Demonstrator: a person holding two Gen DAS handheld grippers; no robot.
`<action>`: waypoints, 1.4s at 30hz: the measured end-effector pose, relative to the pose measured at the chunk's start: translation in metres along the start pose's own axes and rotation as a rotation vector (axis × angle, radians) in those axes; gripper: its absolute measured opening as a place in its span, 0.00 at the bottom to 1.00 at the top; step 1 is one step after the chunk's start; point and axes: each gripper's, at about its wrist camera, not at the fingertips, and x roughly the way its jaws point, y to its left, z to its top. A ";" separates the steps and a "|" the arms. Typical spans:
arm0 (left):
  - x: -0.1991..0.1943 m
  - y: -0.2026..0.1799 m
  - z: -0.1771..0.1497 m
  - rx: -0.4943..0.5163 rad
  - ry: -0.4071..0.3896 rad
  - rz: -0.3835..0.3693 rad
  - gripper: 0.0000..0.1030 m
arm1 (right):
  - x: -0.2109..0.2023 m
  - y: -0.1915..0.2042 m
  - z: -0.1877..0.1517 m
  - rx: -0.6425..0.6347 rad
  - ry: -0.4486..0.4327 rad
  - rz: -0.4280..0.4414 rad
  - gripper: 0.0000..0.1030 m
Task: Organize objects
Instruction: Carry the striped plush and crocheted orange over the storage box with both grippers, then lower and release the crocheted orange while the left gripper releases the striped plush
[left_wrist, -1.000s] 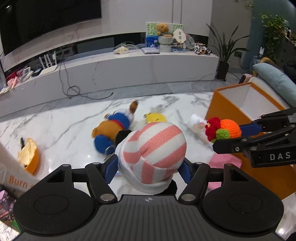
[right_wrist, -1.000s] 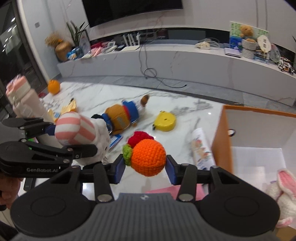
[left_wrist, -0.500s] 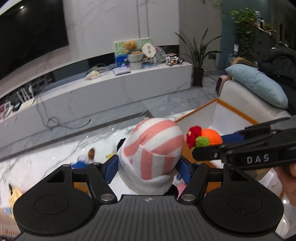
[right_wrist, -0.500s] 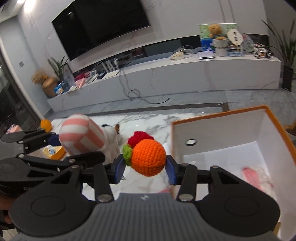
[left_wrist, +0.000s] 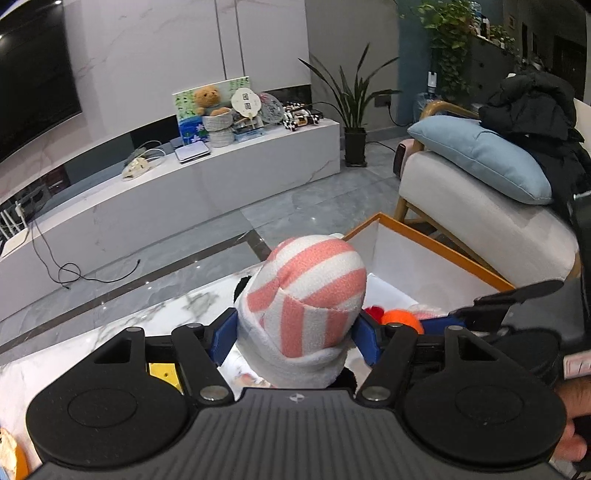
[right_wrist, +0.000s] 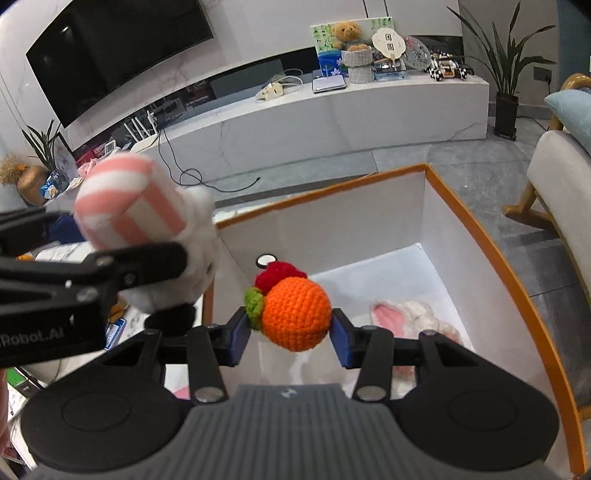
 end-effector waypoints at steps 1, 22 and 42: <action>0.002 -0.004 0.002 0.005 0.003 0.001 0.74 | 0.002 -0.002 0.000 0.002 0.005 -0.004 0.47; 0.030 -0.041 0.016 0.103 0.022 -0.047 0.74 | 0.005 -0.029 -0.006 0.007 0.072 -0.116 0.47; 0.097 -0.069 -0.002 0.216 0.232 -0.036 0.73 | 0.014 -0.031 -0.016 -0.075 0.152 -0.154 0.47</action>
